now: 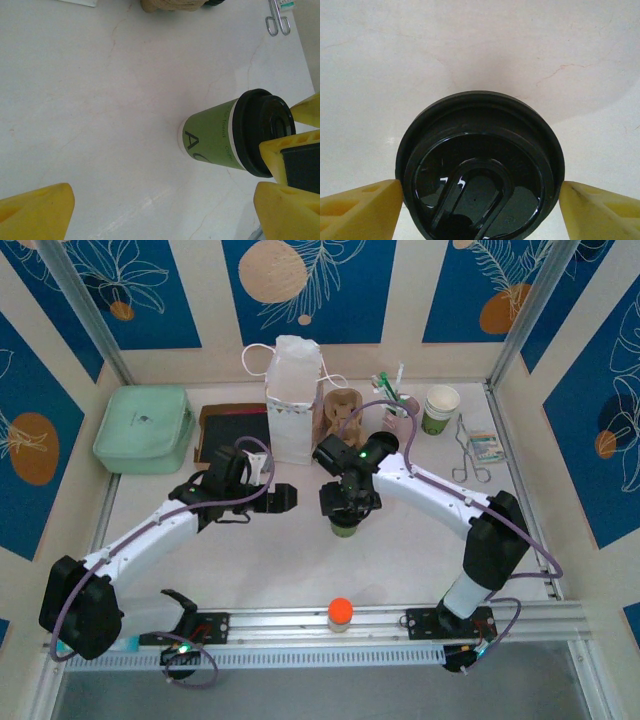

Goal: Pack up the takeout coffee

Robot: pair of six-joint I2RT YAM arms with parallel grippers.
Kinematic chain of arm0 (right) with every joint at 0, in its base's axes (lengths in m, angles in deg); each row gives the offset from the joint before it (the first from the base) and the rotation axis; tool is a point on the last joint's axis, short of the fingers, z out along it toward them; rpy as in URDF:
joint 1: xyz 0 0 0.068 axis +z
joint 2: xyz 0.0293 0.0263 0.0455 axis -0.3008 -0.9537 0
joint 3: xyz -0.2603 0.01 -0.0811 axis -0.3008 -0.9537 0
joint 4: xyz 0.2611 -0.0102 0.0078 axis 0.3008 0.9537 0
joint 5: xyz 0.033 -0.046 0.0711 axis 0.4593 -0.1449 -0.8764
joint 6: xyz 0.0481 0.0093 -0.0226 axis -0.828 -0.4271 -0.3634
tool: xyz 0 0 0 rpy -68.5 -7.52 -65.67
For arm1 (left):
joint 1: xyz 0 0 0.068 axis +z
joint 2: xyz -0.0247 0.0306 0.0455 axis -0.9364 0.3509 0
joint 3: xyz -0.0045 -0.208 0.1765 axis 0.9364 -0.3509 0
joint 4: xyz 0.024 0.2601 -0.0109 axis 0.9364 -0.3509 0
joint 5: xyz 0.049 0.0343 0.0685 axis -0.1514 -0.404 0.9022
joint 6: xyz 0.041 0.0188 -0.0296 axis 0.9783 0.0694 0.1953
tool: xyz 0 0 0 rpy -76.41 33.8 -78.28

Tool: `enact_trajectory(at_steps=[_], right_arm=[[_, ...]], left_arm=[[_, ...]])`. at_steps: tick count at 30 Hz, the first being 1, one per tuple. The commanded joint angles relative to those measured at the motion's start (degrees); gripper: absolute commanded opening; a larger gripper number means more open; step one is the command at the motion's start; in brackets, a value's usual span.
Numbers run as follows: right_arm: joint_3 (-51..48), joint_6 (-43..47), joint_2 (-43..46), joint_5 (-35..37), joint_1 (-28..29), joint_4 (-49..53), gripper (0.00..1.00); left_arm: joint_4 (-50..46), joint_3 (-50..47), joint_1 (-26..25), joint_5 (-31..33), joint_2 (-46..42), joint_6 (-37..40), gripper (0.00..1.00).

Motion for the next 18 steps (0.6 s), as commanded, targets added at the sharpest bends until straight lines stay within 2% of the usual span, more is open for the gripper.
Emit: enact_trajectory(at_steps=[1, 18], right_arm=[[0.03, -0.52, -1.21, -1.37, 0.68, -0.31, 0.82], [-1.60, -1.09, -2.43, -0.84, 1.22, -0.67, 0.76]], left_arm=[[0.36, -0.81, 0.72, -0.08, -0.73, -0.51, 0.92], [1.19, -1.78, 0.82, -0.29, -1.02, -0.74, 0.92]])
